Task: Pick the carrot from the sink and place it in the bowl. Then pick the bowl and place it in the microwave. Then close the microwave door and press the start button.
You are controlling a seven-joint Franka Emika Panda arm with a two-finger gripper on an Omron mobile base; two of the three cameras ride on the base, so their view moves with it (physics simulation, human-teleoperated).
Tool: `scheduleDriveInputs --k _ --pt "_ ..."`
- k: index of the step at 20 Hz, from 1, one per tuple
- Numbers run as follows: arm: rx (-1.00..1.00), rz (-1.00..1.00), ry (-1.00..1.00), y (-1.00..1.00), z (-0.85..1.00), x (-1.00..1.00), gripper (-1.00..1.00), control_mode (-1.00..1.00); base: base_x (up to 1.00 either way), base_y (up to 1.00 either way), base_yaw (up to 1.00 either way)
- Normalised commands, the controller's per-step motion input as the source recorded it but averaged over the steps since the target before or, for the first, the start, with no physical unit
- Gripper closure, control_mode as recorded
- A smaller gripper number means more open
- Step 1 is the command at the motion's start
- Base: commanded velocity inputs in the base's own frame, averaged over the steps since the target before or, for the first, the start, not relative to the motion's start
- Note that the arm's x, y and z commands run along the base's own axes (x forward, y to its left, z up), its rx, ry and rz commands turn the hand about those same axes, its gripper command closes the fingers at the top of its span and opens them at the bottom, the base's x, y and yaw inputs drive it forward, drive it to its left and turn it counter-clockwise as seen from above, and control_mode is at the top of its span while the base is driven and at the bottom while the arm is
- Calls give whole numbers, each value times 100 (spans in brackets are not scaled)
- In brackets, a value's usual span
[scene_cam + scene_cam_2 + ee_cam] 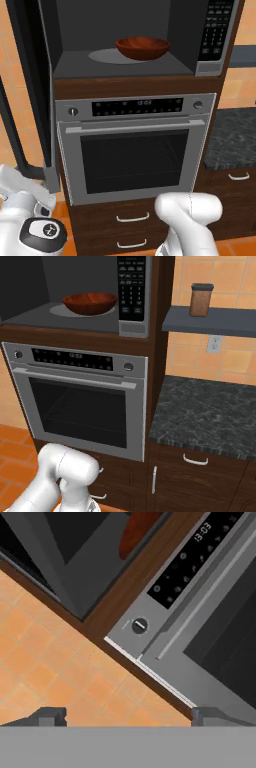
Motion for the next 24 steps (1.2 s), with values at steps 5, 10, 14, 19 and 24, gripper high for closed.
scheduleDriveInputs --k 5,10,14,19,24 --pt "-6 -7 -17 72 48 -10 -100 -100 0 0 0" --pt "2 -9 -10 1 81 0 -100 -100 0 0 0" --pt "14 -3 -6 -51 56 -8 -100 -100 0 0 0" --pt "19 -1 -4 -74 34 -16 -100 -100 0 0 0" --pt "22 -1 0 -98 23 -24 -100 -100 0 0 0"
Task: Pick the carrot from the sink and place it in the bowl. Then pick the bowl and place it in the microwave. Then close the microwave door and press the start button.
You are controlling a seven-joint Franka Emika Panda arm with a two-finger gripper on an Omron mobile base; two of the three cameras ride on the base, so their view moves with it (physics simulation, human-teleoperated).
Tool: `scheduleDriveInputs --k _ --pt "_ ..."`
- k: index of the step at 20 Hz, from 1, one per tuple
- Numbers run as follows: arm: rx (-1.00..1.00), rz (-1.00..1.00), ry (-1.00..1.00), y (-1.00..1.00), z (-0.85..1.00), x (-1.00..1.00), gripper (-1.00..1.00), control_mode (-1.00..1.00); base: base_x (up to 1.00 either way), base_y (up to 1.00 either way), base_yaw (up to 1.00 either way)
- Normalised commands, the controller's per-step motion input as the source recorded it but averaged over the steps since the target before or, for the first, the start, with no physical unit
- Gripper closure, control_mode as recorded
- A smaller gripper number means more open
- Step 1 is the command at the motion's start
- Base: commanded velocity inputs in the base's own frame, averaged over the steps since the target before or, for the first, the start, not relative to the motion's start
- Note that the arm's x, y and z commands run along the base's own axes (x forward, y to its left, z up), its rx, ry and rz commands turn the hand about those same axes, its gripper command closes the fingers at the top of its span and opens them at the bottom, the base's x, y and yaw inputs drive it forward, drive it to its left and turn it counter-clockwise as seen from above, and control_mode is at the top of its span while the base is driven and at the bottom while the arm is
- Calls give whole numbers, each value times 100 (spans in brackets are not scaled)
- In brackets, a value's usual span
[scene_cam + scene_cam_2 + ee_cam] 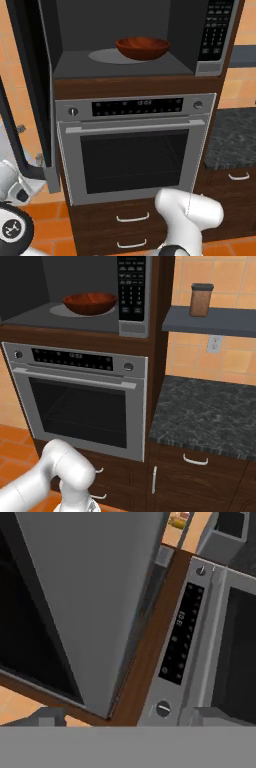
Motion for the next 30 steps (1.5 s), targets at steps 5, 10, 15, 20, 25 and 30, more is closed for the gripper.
scheduleDriveInputs --k 5,10,15,20,25,30 --pt "22 0 0 -100 15 -33 -100 -100 0 0 0" --pt "21 0 -1 -100 17 -40 -100 -100 0 0 0" --pt "21 0 -3 -100 23 -40 -100 -100 0 0 0" --pt "23 0 0 -100 46 -9 -100 -100 0 0 0" --pt "20 0 0 -100 15 19 -100 -100 0 0 0" --pt "18 2 11 -100 0 86 -100 -100 0 0 0"
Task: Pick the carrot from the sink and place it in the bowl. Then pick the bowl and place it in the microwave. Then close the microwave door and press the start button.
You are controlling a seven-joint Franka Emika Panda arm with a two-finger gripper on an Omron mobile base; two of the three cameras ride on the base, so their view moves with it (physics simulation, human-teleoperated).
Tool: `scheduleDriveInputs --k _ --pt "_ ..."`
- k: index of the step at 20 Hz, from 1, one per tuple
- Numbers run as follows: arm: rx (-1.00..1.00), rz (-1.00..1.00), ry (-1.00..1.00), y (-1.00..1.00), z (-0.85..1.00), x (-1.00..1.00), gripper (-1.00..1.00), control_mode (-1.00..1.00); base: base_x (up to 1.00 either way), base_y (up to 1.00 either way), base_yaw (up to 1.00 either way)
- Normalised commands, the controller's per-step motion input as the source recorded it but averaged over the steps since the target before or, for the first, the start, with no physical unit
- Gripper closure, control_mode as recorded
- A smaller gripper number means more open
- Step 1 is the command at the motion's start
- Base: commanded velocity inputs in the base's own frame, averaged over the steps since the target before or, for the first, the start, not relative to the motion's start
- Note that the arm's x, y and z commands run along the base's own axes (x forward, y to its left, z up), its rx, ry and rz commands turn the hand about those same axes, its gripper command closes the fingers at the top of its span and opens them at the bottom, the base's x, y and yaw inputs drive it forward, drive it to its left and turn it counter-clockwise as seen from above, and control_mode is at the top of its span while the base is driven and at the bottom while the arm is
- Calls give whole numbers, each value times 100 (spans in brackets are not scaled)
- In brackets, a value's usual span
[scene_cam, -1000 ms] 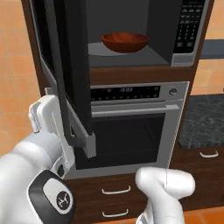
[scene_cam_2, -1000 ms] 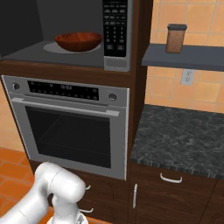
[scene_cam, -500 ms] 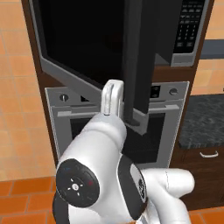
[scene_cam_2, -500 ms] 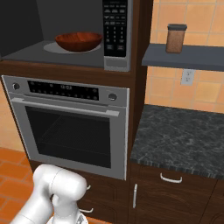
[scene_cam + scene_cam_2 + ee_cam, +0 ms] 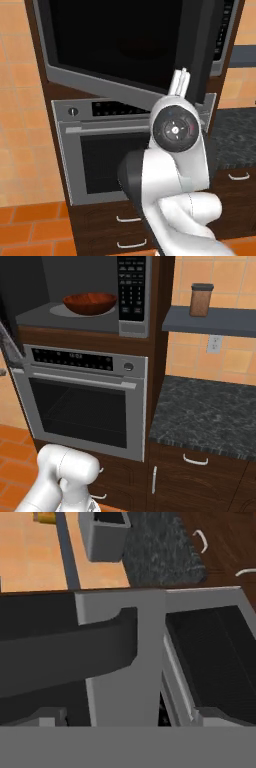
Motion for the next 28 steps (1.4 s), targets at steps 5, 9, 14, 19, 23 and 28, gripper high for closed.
scheduleDriveInputs --k 5,9,14,19,23,28 --pt "15 8 17 -100 9 100 -100 -100 0 0 0" --pt "9 13 14 -98 4 100 -100 -100 0 0 0" --pt "2 11 12 -43 0 100 -100 -100 0 0 0" --pt "0 8 9 -12 0 100 -100 -100 0 0 0" --pt "0 9 8 -18 -9 100 -100 -100 0 0 0" --pt "0 18 4 -9 -13 92 -100 -100 0 0 0"
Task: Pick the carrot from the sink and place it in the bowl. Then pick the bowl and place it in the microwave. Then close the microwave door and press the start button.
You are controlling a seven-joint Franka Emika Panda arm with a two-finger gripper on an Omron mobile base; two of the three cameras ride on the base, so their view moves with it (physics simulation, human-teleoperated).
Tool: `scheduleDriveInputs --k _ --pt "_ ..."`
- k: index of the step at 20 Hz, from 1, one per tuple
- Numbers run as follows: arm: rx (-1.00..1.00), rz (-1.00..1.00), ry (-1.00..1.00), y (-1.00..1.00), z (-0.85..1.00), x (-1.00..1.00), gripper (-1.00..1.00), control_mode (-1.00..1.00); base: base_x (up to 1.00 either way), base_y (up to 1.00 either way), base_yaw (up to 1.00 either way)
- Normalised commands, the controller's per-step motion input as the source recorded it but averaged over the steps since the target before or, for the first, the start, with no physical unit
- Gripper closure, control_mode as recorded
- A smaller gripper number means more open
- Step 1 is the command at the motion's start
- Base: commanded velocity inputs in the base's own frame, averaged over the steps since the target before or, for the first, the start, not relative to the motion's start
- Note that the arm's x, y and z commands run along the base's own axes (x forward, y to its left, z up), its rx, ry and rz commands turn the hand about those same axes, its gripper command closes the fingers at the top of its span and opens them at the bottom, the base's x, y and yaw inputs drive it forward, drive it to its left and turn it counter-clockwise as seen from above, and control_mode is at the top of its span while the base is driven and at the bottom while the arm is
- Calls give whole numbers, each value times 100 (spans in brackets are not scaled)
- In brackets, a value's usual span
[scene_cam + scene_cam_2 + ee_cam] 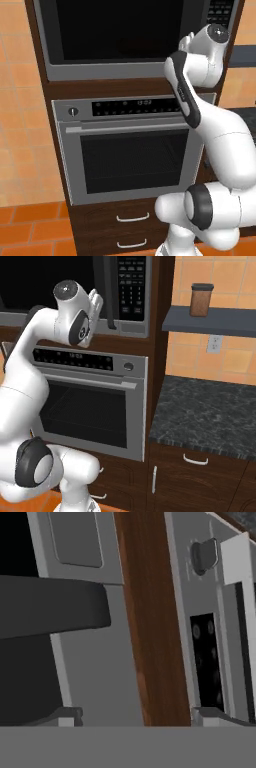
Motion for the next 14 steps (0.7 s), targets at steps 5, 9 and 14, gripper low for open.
scheduleDriveInputs --k 5,9,14 --pt "-1 21 0 21 -14 -20 -100 -100 0 0 0" --pt "-4 17 -8 72 0 -100 -100 -100 0 0 0" --pt "5 4 -21 -28 23 -100 -100 -100 0 0 0"
